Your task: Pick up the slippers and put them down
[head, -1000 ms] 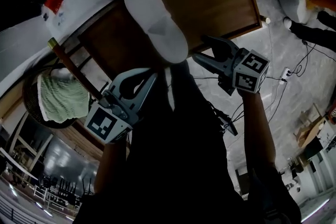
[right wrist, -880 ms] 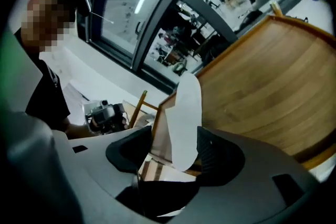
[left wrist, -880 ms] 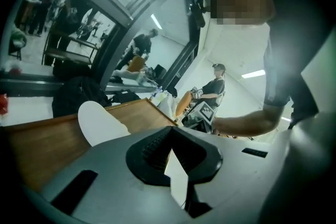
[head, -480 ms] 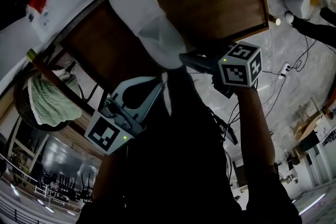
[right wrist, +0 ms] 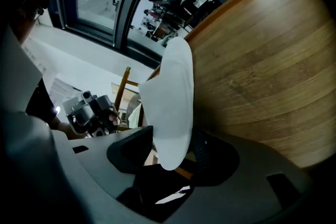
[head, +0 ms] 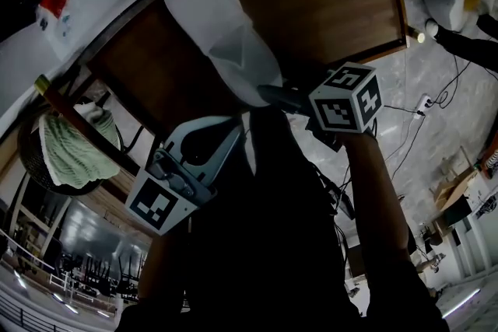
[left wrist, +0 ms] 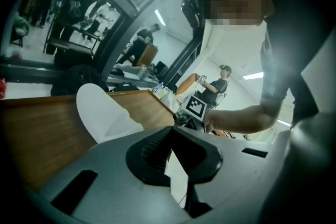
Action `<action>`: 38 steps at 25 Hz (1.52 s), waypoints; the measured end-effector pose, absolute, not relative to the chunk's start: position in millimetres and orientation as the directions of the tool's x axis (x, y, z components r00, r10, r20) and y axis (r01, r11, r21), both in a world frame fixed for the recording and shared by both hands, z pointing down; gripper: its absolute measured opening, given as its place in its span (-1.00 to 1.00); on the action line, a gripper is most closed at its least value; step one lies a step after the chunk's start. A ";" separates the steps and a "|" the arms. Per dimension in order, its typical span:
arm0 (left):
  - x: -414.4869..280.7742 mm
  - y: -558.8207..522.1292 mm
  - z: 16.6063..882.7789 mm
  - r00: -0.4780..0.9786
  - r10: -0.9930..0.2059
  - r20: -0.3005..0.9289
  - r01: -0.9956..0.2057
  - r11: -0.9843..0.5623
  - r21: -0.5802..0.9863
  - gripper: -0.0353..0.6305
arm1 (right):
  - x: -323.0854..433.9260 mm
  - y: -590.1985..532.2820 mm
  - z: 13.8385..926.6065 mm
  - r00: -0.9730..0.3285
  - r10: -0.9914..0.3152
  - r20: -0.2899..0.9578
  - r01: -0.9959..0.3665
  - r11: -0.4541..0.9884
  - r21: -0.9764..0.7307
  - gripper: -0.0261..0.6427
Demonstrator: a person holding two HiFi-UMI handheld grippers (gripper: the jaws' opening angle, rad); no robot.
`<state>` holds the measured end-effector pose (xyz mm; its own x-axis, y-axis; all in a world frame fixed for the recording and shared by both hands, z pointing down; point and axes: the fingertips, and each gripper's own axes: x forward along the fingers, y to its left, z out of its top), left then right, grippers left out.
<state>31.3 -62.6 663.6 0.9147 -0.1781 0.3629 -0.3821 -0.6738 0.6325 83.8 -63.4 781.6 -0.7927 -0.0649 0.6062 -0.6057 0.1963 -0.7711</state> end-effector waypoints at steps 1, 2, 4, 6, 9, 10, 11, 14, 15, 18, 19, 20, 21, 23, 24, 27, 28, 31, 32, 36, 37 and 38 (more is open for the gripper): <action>29.9 -62.7 663.7 0.914 -0.179 0.363 -0.383 -0.675 0.631 -0.86 | 82.3 -62.5 782.4 -0.789 -0.049 0.613 -0.609 0.200 -0.768 -0.21; 28.8 -62.5 663.8 0.914 -0.179 0.364 -0.383 -0.676 0.630 -0.86 | 81.3 -61.3 783.5 -0.784 -0.030 0.619 -0.611 0.204 -0.764 -0.22; 27.2 -62.1 664.0 0.914 -0.183 0.363 -0.385 -0.677 0.627 -0.86 | 80.0 -58.9 785.7 -0.776 0.006 0.631 -0.615 0.216 -0.758 -0.22; 25.7 -61.4 663.7 0.914 -0.188 0.360 -0.386 -0.676 0.627 -0.86 | 80.3 -57.7 787.5 -0.769 0.021 0.639 -0.619 0.223 -0.753 -0.36; 22.5 -59.0 663.4 0.914 -0.191 0.357 -0.386 -0.675 0.629 -0.86 | 80.5 -57.6 785.9 -0.778 0.006 0.628 -0.613 0.210 -0.762 -0.63; 21.3 -58.1 663.8 0.914 -0.191 0.357 -0.386 -0.674 0.630 -0.86 | 80.1 -58.0 783.7 -0.787 -0.004 0.617 -0.605 0.205 -0.770 -0.64; 20.1 -57.5 664.3 0.914 -0.191 0.358 -0.388 -0.673 0.630 -0.86 | 79.6 -58.9 780.3 -0.798 -0.017 0.603 -0.593 0.199 -0.780 -0.66; 16.2 -58.0 665.2 0.911 -0.200 0.361 -0.396 -0.668 0.630 -0.86 | 78.8 -64.3 766.0 -0.831 -0.082 0.551 -0.555 0.194 -0.808 -0.74; 14.6 -58.6 665.0 0.910 -0.205 0.360 -0.399 -0.665 0.631 -0.86 | 79.8 -66.0 762.4 -0.833 -0.103 0.543 -0.552 0.204 -0.808 -0.75; 9.2 -61.5 661.9 0.908 -0.223 0.355 -0.408 -0.666 0.624 -0.86 | 83.9 -70.3 753.3 -0.840 -0.168 0.516 -0.542 0.219 -0.812 -0.76; 7.5 -62.6 659.9 0.907 -0.229 0.354 -0.411 -0.670 0.618 -0.86 | 85.1 -72.7 749.0 -0.844 -0.194 0.499 -0.533 0.214 -0.818 -0.76; 6.1 -63.9 657.3 0.906 -0.235 0.352 -0.412 -0.675 0.611 -0.86 | 86.5 -75.5 744.1 -0.846 -0.222 0.484 -0.526 0.209 -0.824 -0.76; 5.0 -65.1 654.0 0.906 -0.241 0.348 -0.413 -0.681 0.605 -0.86 | 88.1 -78.5 738.8 -0.846 -0.250 0.471 -0.522 0.205 -0.828 -0.76; 2.5 -67.0 646.4 0.905 -0.253 0.342 -0.417 -0.689 0.593 -0.86 | 91.6 -84.9 726.7 -0.839 -0.300 0.455 -0.523 0.212 -0.825 -0.77; 0.7 -68.0 642.0 0.904 -0.261 0.340 -0.420 -0.691 0.588 -0.86 | 93.2 -88.1 719.3 -0.834 -0.321 0.449 -0.527 0.223 -0.820 -0.77; -5.4 -72.4 620.2 0.901 -0.289 0.323 -0.429 -0.702 0.568 -0.86 | 95.0 -97.1 687.2 -0.823 -0.378 0.423 -0.535 0.269 -0.801 -0.77; -7.6 -74.3 609.7 0.901 -0.299 0.315 -0.431 -0.710 0.557 -0.86 | 95.1 -100.5 673.4 -0.820 -0.397 0.412 -0.538 0.290 -0.792 -0.77; -12.6 -88.9 573.4 0.899 -0.343 0.272 -0.436 -0.755 0.491 -0.86 | 101.1 -121.4 625.2 -0.808 -0.458 0.371 -0.557 0.389 -0.734 -0.77; -13.3 -97.2 560.4 0.899 -0.361 0.249 -0.438 -0.773 0.459 -0.86 | 105.2 -132.1 606.6 -0.803 -0.482 0.351 -0.566 0.428 -0.705 -0.77; -22.7 -118.7 508.8 0.887 -0.415 0.203 -0.461 -0.825 0.328 -0.86 | 111.1 -154.1 522.1 -0.785 -0.559 0.265 -0.587 0.535 -0.608 -0.77; -27.1 -121.3 498.1 0.882 -0.423 0.210 -0.469 -0.831 0.298 -0.86 | 108.3 -153.5 501.9 -0.785 -0.573 0.234 -0.583 0.556 -0.593 -0.77; -31.0 -123.7 486.6 0.878 -0.429 0.211 -0.474 -0.838 0.271 -0.86 | 105.1 -151.3 482.9 -0.787 -0.586 0.195 -0.573 0.577 -0.582 -0.77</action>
